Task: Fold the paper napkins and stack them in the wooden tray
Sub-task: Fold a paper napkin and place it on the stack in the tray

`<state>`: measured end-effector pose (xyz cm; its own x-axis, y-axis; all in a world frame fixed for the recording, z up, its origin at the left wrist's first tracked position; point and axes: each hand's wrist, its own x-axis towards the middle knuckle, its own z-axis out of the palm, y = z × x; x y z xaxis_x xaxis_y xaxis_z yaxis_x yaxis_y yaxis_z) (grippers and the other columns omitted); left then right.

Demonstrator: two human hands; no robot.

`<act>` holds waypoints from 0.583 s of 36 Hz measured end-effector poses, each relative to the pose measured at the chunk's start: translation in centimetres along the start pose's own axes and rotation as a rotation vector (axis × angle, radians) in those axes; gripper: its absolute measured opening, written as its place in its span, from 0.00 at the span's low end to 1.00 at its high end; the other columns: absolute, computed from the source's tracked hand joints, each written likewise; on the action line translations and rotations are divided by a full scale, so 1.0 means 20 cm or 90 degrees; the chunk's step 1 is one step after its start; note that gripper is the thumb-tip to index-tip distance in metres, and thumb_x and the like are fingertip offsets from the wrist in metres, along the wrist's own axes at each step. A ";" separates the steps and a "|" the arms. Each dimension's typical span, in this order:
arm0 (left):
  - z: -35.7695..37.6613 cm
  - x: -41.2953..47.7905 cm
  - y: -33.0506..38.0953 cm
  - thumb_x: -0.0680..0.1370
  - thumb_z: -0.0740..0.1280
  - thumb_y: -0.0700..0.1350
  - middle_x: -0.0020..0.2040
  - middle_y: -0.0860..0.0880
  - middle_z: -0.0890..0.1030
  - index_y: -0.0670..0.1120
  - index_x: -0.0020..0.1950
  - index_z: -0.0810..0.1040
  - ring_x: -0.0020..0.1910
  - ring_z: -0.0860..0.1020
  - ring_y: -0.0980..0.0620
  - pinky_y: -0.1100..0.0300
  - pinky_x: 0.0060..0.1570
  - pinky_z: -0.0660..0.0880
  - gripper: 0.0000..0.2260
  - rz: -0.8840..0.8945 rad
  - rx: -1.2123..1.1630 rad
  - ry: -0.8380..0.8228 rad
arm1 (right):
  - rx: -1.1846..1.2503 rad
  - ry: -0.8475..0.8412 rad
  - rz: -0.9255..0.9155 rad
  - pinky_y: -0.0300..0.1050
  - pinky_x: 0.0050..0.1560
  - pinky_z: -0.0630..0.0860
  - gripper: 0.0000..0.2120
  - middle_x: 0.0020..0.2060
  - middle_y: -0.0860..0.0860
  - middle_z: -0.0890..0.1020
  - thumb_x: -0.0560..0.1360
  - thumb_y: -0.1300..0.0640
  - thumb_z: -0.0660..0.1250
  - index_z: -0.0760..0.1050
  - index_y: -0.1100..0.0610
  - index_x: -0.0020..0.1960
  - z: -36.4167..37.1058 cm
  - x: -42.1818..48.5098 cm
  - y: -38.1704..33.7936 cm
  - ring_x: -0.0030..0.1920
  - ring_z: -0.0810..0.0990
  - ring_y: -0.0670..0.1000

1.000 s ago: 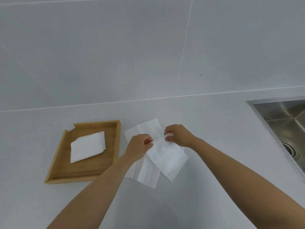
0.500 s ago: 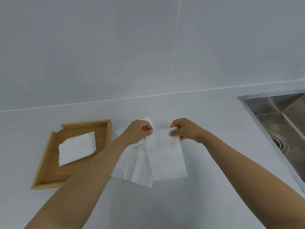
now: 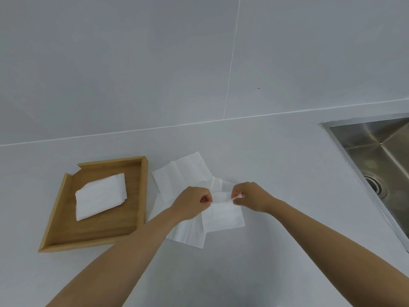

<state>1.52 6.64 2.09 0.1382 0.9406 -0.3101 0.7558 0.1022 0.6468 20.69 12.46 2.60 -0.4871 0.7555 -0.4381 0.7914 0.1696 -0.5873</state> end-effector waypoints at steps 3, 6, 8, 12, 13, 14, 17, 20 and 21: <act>0.04 -0.05 0.00 0.75 0.64 0.41 0.46 0.45 0.83 0.41 0.45 0.80 0.40 0.74 0.55 0.61 0.44 0.72 0.06 0.025 0.020 -0.036 | -0.017 -0.029 -0.012 0.38 0.50 0.69 0.08 0.53 0.55 0.82 0.72 0.62 0.66 0.80 0.61 0.50 0.02 -0.04 0.03 0.52 0.78 0.53; 0.08 -0.09 -0.01 0.74 0.64 0.42 0.47 0.46 0.83 0.42 0.46 0.80 0.42 0.75 0.54 0.64 0.44 0.71 0.06 0.031 0.053 -0.096 | -0.034 -0.066 -0.016 0.39 0.53 0.70 0.08 0.53 0.54 0.82 0.72 0.62 0.67 0.80 0.61 0.50 0.05 -0.08 0.06 0.54 0.78 0.52; 0.11 -0.10 -0.02 0.73 0.66 0.43 0.49 0.46 0.83 0.43 0.48 0.79 0.43 0.76 0.52 0.64 0.44 0.71 0.06 0.023 0.061 -0.148 | -0.055 -0.106 -0.017 0.37 0.52 0.70 0.07 0.54 0.55 0.81 0.72 0.61 0.68 0.79 0.61 0.50 0.06 -0.09 0.07 0.53 0.78 0.51; 0.11 -0.10 -0.05 0.73 0.68 0.46 0.50 0.46 0.82 0.43 0.49 0.79 0.42 0.74 0.56 0.64 0.45 0.71 0.09 -0.013 0.040 -0.158 | -0.062 -0.157 -0.008 0.38 0.51 0.71 0.14 0.54 0.54 0.80 0.69 0.58 0.72 0.76 0.57 0.54 0.05 -0.08 0.07 0.48 0.75 0.48; 0.10 -0.08 -0.05 0.73 0.67 0.46 0.49 0.46 0.82 0.43 0.49 0.79 0.42 0.74 0.55 0.63 0.45 0.71 0.08 -0.024 0.037 -0.127 | -0.051 -0.150 0.001 0.39 0.51 0.71 0.17 0.55 0.54 0.79 0.69 0.58 0.72 0.75 0.56 0.56 0.04 -0.07 0.07 0.48 0.74 0.48; 0.09 -0.06 -0.06 0.74 0.66 0.46 0.49 0.46 0.81 0.43 0.49 0.78 0.43 0.74 0.54 0.63 0.45 0.70 0.08 -0.038 0.036 -0.089 | -0.038 -0.134 0.011 0.39 0.51 0.71 0.19 0.55 0.54 0.78 0.69 0.58 0.72 0.73 0.55 0.58 0.03 -0.06 0.07 0.48 0.74 0.49; 0.07 0.00 -0.06 0.75 0.64 0.46 0.50 0.46 0.78 0.43 0.53 0.75 0.49 0.76 0.48 0.60 0.47 0.70 0.10 -0.092 0.060 0.009 | -0.013 -0.064 0.030 0.41 0.53 0.71 0.22 0.58 0.55 0.77 0.70 0.57 0.71 0.70 0.55 0.62 0.03 -0.01 0.06 0.49 0.74 0.49; 0.07 0.07 -0.06 0.75 0.64 0.47 0.58 0.44 0.73 0.44 0.59 0.72 0.55 0.74 0.46 0.57 0.51 0.71 0.13 -0.144 0.083 0.021 | -0.037 -0.025 0.045 0.46 0.59 0.71 0.24 0.61 0.56 0.74 0.71 0.58 0.70 0.68 0.55 0.65 0.06 0.05 0.04 0.56 0.75 0.53; 0.08 0.08 -0.06 0.75 0.65 0.47 0.59 0.44 0.72 0.44 0.59 0.71 0.57 0.74 0.46 0.56 0.52 0.72 0.15 -0.159 0.089 0.014 | -0.050 -0.021 0.051 0.48 0.61 0.71 0.24 0.62 0.56 0.74 0.71 0.58 0.70 0.68 0.55 0.65 0.07 0.06 0.03 0.59 0.74 0.54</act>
<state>1.89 7.59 -0.25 -0.0760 0.8990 -0.4312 0.8455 0.2874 0.4501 20.09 12.67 0.75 -0.4324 0.7473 -0.5046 0.8540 0.1599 -0.4951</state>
